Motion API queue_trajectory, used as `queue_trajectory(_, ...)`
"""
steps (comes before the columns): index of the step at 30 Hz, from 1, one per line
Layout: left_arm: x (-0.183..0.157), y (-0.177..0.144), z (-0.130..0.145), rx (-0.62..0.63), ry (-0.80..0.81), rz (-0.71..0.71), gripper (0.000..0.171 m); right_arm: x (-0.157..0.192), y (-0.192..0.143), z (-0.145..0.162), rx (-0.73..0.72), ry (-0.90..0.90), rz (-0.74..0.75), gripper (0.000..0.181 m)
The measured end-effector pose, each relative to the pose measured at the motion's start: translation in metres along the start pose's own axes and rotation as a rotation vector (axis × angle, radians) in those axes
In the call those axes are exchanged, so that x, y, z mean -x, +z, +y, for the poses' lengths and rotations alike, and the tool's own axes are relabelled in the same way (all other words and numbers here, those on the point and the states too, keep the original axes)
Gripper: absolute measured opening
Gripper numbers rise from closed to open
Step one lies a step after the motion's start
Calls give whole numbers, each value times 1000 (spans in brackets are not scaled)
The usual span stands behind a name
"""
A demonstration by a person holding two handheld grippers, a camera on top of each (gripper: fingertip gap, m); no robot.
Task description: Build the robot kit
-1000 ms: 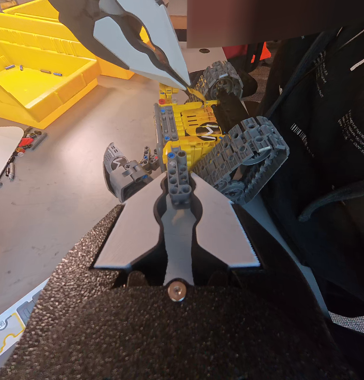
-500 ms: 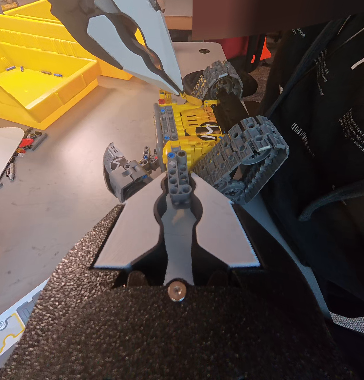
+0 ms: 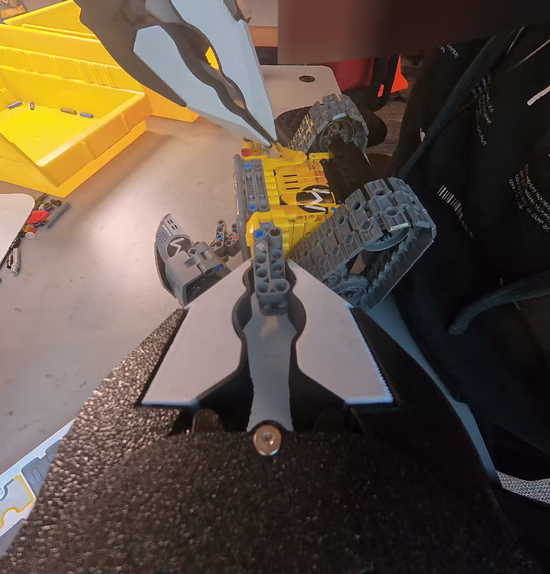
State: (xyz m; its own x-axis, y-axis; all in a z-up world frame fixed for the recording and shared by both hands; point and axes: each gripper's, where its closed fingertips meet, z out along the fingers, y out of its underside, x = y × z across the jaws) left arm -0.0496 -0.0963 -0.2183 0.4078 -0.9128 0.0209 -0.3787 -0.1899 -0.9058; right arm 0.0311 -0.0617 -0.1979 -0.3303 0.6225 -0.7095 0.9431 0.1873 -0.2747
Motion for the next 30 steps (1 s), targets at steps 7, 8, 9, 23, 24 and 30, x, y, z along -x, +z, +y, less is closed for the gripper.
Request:
queue_trajectory(7, 1, 0, 0, -2, 1, -1, 15, 25, -14, -16, -71, -56, -54, 0)
queue_trajectory(8, 1, 1, 0, -3, 2, -1, 15, 28, -16, -16, -74, -54, -60, 0)
queue_trajectory(9, 1, 1, 0, -3, 4, -2, 16, 31, -16, -16, -81, -43, -79, 0)
queue_trajectory(23, 0, 1, 1, -13, 7, -5, 16, 21, 3, -1, -58, 103, -142, 0)
queue_trajectory(24, 0, 1, 1, -14, 7, -5, 15, 21, 3, -1, -58, 104, -143, 0)
queue_trajectory(30, 0, 1, 1, -16, 7, -4, 16, 15, 1, -1, -63, 117, -125, 0)
